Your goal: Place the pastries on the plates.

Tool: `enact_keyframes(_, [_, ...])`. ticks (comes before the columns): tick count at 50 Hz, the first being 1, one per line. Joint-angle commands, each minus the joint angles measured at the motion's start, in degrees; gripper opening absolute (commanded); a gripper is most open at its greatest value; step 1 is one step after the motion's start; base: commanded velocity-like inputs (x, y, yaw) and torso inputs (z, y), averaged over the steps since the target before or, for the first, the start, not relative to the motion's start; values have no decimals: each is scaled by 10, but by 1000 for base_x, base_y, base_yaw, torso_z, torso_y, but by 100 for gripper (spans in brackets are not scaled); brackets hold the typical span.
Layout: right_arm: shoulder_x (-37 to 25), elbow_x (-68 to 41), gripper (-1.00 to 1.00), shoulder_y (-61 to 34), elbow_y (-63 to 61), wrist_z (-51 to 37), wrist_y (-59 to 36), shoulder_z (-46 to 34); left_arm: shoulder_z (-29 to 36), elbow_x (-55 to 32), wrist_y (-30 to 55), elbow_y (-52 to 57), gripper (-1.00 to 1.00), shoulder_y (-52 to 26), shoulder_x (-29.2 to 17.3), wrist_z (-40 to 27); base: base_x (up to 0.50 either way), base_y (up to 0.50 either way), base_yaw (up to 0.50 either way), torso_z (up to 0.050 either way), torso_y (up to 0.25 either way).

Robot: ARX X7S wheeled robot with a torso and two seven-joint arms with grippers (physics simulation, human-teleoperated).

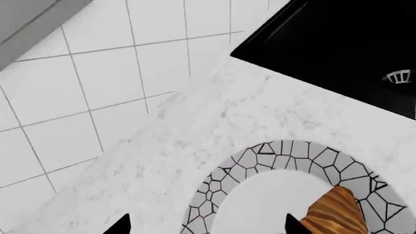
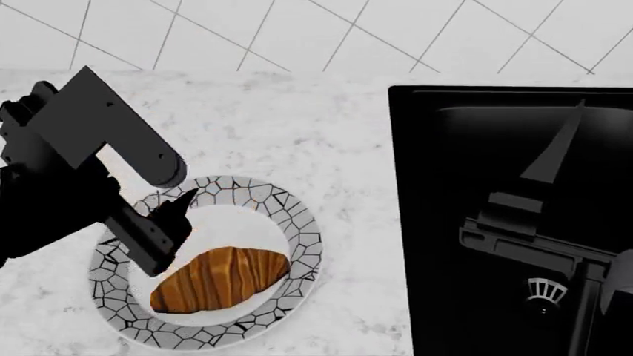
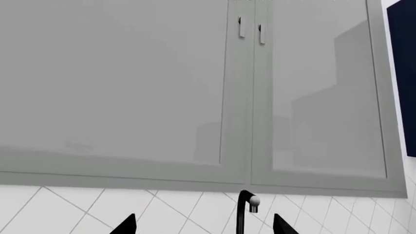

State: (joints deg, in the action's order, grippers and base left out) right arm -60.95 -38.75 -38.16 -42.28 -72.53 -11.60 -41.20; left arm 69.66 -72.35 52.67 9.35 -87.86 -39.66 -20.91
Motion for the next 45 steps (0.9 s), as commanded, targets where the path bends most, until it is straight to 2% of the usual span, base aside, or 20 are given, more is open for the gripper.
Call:
enact_keyframes(1, [9,3,100,-5,-4,14,-9,13,-91,-53,-4,47,100,-46,-48,-43,0,0,0,0,0])
enact_keyframes(6, [12,2,100,-16,0,23,-18,13,-130,-86,-53,73,100,-7,-99,-92,0,0,0,0,0])
enact_keyframes(10, [17,4,100,-25,11,36,-25,10,-157,-95,-140,109,100,78,-145,-139,0,0,0,0,0])
enact_keyframes(17, [23,11,100,-29,32,58,-23,4,-176,-74,-269,158,100,204,-189,-193,0,0,0,0,0])
enact_keyframes(22, [24,11,100,-28,41,68,-18,4,-169,2,-338,172,100,274,-191,-242,0,0,0,0,0])
enact_keyframes(26, [25,13,100,-24,44,72,-16,1,-174,30,-399,175,100,325,-192,-270,0,0,0,0,0])
enact_keyframes(28, [23,13,100,-22,42,70,-16,2,-174,79,-417,176,100,341,-192,-303,0,0,0,0,0])
enact_keyframes(32, [27,16,100,-12,43,64,-16,-3,-185,94,-497,170,100,407,-200,-326,0,0,0,0,0])
enact_keyframes(45, [30,15,100,1,32,57,-18,-9,-181,118,-535,152,100,454,-199,-348,0,0,0,0,0])
